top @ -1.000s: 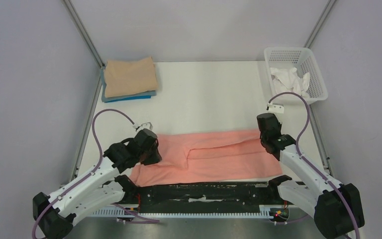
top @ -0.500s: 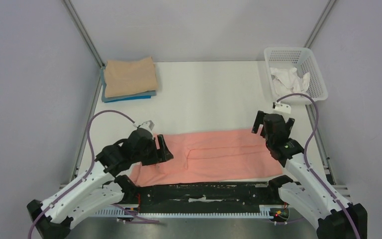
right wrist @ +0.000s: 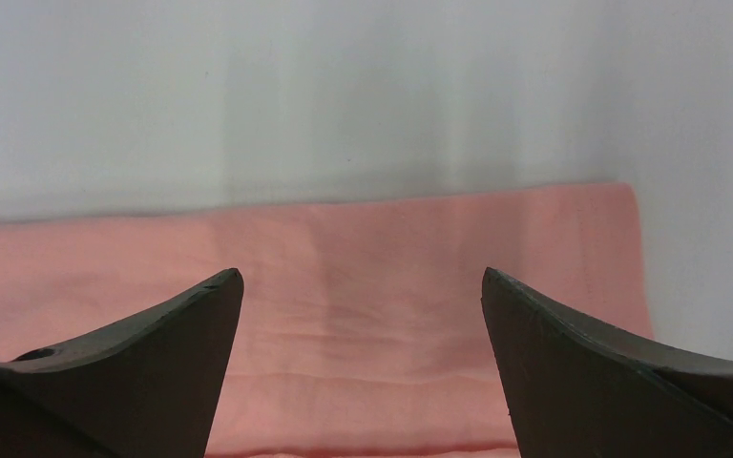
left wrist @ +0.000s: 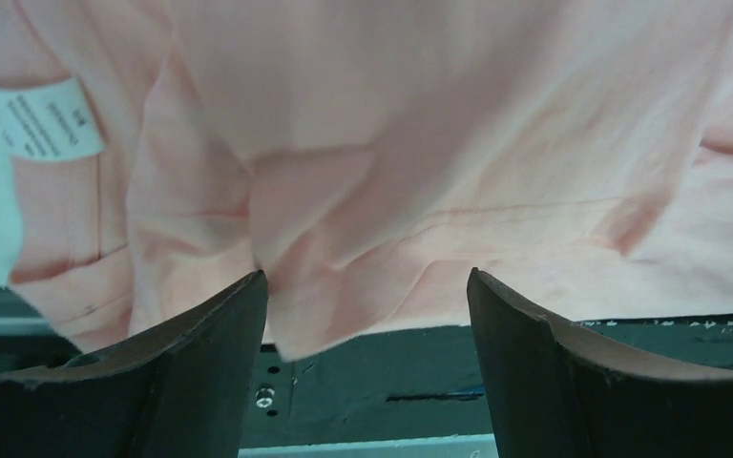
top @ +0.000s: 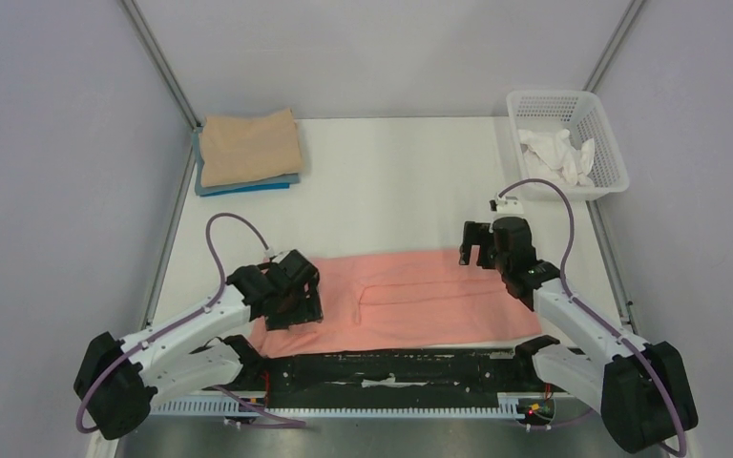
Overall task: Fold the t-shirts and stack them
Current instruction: Fold the other side of the tshirt into a rectangle, then rotate the tshirt 90 degrees
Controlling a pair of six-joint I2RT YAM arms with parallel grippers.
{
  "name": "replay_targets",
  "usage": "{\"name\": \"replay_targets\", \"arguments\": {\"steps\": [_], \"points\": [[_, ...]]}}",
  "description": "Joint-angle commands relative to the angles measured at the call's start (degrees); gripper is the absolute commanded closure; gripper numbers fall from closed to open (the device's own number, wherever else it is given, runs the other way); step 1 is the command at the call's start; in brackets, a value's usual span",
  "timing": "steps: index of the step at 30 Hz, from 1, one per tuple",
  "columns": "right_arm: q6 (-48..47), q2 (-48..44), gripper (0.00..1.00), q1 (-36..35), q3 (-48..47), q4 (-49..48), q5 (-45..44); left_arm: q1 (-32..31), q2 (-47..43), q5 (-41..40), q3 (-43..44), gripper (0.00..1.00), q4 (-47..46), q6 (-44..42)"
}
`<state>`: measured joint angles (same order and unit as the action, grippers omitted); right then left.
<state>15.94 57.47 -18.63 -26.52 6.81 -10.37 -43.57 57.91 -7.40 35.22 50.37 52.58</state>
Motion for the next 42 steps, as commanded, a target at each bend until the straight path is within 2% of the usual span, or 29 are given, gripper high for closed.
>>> {"name": "replay_targets", "arguments": {"steps": [1, 6, 10, 21, 24, 27, 29, 31, 36, 38, 42], "points": [[-1.1, 0.8, 0.02, -0.2, -1.1, -3.8, 1.3, -0.2, -7.6, 1.1, -0.9, 0.18, 4.6, 4.8], [-1.6, 0.4, 0.02, -0.2, -0.4, -5.3, 4.8, -0.1, -10.7, 1.2, 4.5, 0.18, -2.2, 1.2], [-1.4, 0.7, 0.02, -0.2, 0.3, -6.4, 6.7, -0.1, -7.8, -0.2, 11.4, 0.15, -7.3, -3.0], [1.0, 6.5, 0.02, -0.2, 3.4, -11.1, 11.9, 0.9, 15.9, 0.4, 6.2, 0.14, -19.4, -0.6], [2.5, 7.2, 0.02, -0.2, 5.9, -12.4, 14.3, 3.9, 21.7, -0.8, 4.1, 0.14, -26.6, -0.4], [3.1, 8.6, 0.02, -0.2, 6.5, -10.9, 16.6, 8.7, 30.6, 3.5, 7.7, 0.15, -35.4, -1.5], [4.6, 8.6, 0.02, -0.2, 7.5, -9.3, 18.1, 10.4, 38.4, 4.7, 14.3, 0.14, -37.3, -1.8], [4.4, 7.4, 0.02, -0.1, 10.3, -8.7, 23.2, 11.2, 46.6, 4.0, 24.6, 0.14, -34.6, -2.8], [6.3, 2.4, 0.02, -1.9, 17.5, -11.6, 32.8, 11.9, 68.8, 2.3, 59.0, 0.14, -25.2, -6.1], [6.5, 1.6, 0.02, -5.2, 17.5, -11.8, 34.4, 12.6, 80.2, 6.0, 74.9, 0.14, -20.8, -4.7], [5.4, 3.3, 0.02, -13.1, 16.4, -14.0, 38.3, 13.7, 98.2, 14.2, 102.2, 0.14, -20.4, 1.6]]}}
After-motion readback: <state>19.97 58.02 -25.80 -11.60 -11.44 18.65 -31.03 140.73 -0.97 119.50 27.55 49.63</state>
